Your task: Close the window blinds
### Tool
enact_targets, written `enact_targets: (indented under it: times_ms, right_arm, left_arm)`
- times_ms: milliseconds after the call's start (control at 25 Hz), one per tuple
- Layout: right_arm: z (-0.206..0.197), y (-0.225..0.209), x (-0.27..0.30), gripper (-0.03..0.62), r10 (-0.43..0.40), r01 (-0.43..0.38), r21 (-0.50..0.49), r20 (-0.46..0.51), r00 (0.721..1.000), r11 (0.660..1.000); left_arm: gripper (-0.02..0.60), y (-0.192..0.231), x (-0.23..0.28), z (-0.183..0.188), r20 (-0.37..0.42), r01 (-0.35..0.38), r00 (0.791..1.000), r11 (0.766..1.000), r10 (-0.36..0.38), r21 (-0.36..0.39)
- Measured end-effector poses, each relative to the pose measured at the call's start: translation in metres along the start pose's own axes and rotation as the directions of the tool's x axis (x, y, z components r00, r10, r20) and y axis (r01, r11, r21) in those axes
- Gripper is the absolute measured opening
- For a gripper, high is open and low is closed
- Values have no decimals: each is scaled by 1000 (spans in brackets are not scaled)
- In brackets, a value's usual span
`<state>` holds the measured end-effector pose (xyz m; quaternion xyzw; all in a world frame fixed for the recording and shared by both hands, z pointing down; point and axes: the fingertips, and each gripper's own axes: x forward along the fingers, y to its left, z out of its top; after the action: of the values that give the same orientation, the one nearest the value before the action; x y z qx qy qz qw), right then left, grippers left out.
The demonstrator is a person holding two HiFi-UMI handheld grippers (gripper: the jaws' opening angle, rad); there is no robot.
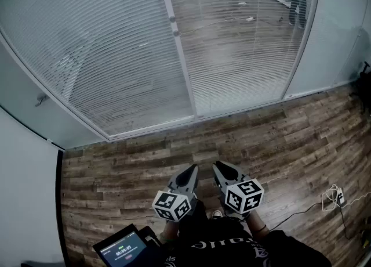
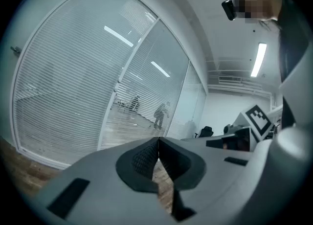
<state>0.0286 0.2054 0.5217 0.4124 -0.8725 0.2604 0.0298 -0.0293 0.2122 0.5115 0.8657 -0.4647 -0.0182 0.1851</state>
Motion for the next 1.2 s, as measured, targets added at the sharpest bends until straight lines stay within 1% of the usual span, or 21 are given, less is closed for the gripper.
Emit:
enact_targets:
  times_ms: [200, 360, 440, 560, 680, 840, 960, 1080, 1200]
  right_arm:
    - [13, -13, 31, 65, -1, 1, 1, 0, 1000, 1000]
    - [29, -29, 73, 65, -21, 21, 8, 2, 1000, 1000]
    - [42, -35, 101, 64, -30, 30, 3, 3, 1000, 1000]
    - [73, -37, 149, 64, -35, 36, -12, 18, 999, 999]
    - [106, -40, 198, 66, -48, 49, -12, 50, 998, 999]
    - [136, -43, 260, 64, -72, 74, -17, 78, 994, 997]
    - [149, -46, 294, 66, -98, 99, -8, 87, 991, 995]
    - [151, -52, 314, 66, -132, 132, -2, 65, 989, 991]
    - [154, -61, 331, 66, -156, 156, 10, 55, 986, 988]
  left_arm:
    - [5, 30, 24, 8, -13, -17, 1000, 1000, 17, 16]
    - [5, 69, 52, 21, -21, -17, 1000, 999, 17, 31]
    - [5, 94, 71, 35, -18, -7, 1000, 999, 8, 31]
    - [5, 136, 100, 65, -20, 11, 1000, 999, -10, 32]
    - [5, 175, 128, 97, -23, 44, 999, 998, -43, 51]
    - [5, 228, 159, 131, -4, 78, 997, 994, -78, 72]
    - [5, 263, 176, 146, -4, 99, 995, 993, -99, 58]
    - [5, 287, 188, 146, -20, 107, 994, 994, -107, 25]
    - [5, 305, 198, 146, -35, 111, 993, 994, -111, 13]
